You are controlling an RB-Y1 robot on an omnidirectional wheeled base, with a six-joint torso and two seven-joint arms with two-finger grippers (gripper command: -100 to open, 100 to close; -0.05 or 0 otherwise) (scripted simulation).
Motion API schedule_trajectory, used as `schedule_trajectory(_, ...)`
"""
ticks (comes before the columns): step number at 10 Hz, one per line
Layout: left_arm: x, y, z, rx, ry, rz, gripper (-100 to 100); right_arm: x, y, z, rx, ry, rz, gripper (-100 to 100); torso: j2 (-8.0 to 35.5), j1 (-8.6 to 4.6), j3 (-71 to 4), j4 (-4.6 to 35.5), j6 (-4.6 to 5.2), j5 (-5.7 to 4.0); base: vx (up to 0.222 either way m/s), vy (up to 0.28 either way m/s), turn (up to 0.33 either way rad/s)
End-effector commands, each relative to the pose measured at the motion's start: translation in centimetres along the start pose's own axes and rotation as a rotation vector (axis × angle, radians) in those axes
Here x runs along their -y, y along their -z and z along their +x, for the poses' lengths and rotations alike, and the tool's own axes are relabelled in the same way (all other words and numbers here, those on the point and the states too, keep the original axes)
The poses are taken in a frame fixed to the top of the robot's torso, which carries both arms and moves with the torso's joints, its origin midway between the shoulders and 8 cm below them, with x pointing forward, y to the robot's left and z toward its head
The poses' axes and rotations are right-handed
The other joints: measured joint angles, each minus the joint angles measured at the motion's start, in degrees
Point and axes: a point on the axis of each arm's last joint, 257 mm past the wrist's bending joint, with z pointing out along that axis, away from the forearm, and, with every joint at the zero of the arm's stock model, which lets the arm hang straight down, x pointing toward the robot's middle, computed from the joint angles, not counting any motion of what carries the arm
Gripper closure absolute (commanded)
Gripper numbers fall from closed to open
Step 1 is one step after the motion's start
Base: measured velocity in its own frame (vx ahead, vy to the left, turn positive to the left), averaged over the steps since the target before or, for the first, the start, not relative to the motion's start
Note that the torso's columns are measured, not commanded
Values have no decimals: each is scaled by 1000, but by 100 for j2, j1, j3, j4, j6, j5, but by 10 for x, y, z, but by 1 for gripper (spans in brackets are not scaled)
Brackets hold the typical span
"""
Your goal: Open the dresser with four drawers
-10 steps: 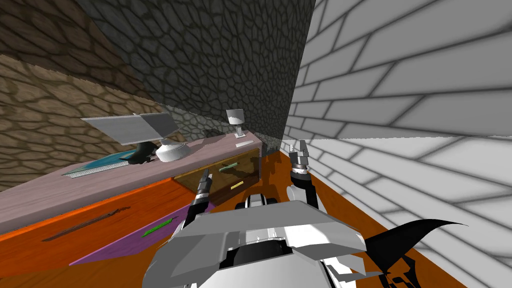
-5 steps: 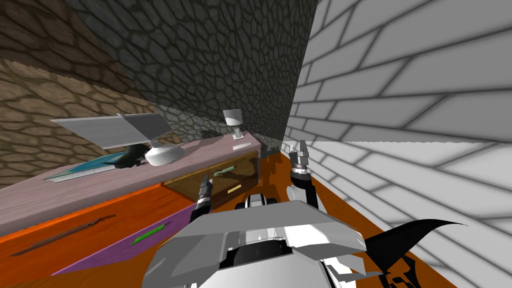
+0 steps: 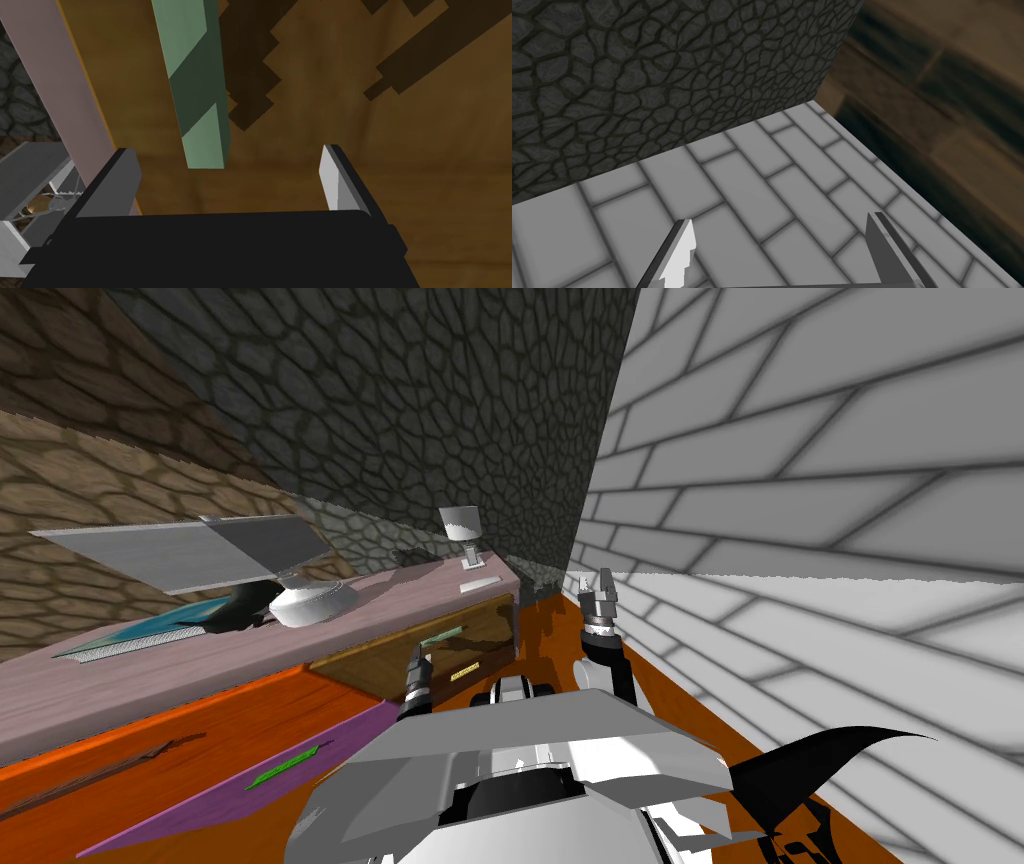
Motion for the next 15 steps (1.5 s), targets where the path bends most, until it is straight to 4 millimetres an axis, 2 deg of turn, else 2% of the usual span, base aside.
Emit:
schedule_trajectory(1,-3,2,3,12,19,-8,-100,0,0,0,0,0,0,0,-4,-1,-3,-1,0,-1,7,-9,1)
schedule_trajectory(3,0,0,2,15,20,-7,-100,0,0,0,0,0,0,0,-25,3,-14,-6,0,1,46,8,-10)
schedule_trajectory(4,0,0,1,15,20,-8,100,0,0,0,0,0,0,0,-18,-1,-12,-6,0,0,0,0,0)
schedule_trajectory(10,6,6,1,12,21,-4,100,0,0,0,0,0,0,0,-6,-2,-4,-2,0,0,-138,-56,6)
schedule_trajectory(11,9,3,-8,-10,-17,0,-100,0,0,0,0,0,0,0,-36,8,-20,-8,0,2,-17,-8,-2)
schedule_trajectory(15,13,-5,-26,-56,-96,6,-100,0,0,0,0,0,0,0,-17,-5,-10,-5,0,-1,19,6,0)
